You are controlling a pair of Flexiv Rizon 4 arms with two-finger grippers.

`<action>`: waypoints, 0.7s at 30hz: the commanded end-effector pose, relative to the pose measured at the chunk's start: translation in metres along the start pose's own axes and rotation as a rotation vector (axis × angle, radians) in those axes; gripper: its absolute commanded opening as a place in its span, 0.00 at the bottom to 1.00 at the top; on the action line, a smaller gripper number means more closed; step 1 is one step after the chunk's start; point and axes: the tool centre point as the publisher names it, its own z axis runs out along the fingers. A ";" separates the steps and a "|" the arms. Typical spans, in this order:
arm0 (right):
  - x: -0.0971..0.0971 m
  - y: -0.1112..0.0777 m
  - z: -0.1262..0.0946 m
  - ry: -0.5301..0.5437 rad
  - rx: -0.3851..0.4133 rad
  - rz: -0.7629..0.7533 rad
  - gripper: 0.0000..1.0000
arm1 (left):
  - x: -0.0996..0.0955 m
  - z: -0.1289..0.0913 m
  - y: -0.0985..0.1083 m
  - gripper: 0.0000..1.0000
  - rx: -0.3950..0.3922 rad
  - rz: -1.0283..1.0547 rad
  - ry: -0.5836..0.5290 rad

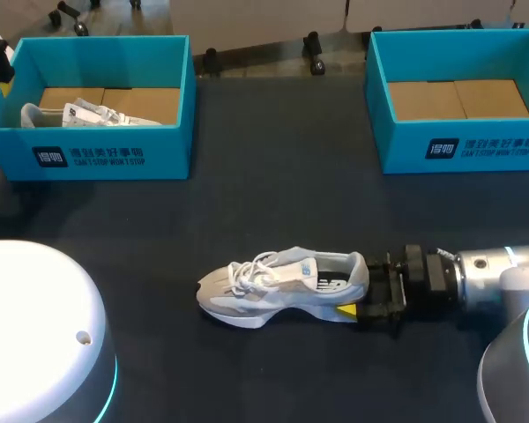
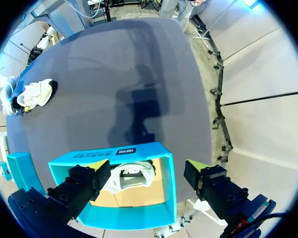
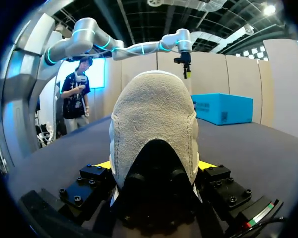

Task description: Take the shoe out of the shoebox, open the shoe tongue, remove and reinsert the insole, then place the shoe into the shoebox

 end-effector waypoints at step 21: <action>0.006 0.003 0.002 0.014 0.016 -0.019 0.00 | 0.000 -0.001 -0.001 1.00 -0.002 0.000 0.002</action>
